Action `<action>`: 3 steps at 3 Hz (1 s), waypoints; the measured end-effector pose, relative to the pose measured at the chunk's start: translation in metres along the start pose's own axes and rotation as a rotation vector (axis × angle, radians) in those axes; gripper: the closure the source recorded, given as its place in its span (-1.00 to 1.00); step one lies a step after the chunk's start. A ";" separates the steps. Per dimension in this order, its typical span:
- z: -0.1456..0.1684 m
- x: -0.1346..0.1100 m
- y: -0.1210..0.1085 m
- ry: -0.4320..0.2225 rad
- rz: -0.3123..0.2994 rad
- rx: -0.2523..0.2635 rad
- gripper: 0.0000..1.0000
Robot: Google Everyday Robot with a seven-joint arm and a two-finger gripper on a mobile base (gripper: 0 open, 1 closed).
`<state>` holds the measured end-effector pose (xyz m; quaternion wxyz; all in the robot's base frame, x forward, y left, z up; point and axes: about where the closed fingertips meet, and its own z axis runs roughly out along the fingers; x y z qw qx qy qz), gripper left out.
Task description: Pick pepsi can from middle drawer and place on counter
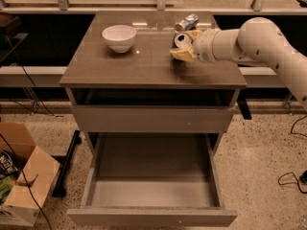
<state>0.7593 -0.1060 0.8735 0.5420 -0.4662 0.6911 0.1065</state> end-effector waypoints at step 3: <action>0.006 0.000 0.003 0.001 0.002 -0.007 -1.00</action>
Offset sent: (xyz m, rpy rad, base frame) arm 0.0008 0.0028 -0.0022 -0.0004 0.0035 0.0014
